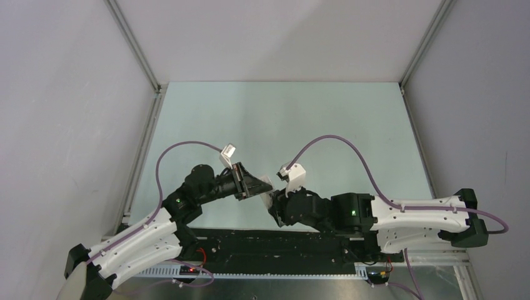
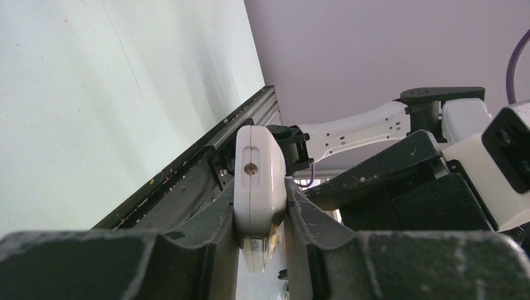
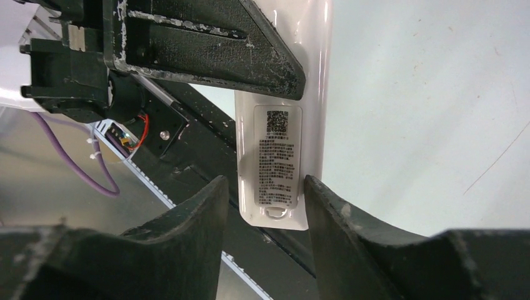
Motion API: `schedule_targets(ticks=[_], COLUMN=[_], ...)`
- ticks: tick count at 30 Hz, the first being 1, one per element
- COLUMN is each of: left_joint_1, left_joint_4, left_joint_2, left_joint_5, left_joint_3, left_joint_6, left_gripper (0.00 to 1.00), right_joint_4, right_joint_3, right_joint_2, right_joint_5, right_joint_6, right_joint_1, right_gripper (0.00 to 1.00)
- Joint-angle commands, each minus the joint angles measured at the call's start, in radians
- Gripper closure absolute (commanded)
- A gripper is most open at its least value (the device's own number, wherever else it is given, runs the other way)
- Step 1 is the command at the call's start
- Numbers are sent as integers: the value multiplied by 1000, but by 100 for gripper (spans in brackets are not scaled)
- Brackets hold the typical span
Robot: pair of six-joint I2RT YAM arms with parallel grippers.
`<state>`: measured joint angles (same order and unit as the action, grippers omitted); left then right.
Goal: Load the batteries into the remote control
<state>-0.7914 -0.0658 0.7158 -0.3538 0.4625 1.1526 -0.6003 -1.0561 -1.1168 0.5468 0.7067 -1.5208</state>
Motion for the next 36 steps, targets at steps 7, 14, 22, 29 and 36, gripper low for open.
schedule_targets(ticks=[7, 14, 22, 29, 36], left_joint_1=[6, 5, 5, 6, 16], left_joint_4=[-49, -49, -44, -33, 9], left_joint_2=[-6, -3, 11, 43, 45], left_joint_5=[-22, -13, 3, 40, 81], left_joint_3=[31, 23, 3, -38, -43], left_joint_6=[14, 9, -1, 4, -23], left_gripper=[100, 100, 100, 100, 100], right_joint_4=[-1, -3, -7, -42, -138], right_joint_3=[-40, -39, -40, -39, -39], right_joint_2=[-16, -15, 23, 63, 71], right_joint_5=[-12, -25, -33, -21, 20], right_joint_6=[-23, -29, -32, 0, 68], right_joint_1=[-2, -4, -13, -59, -74], right_gripper=[64, 71, 71, 71, 71])
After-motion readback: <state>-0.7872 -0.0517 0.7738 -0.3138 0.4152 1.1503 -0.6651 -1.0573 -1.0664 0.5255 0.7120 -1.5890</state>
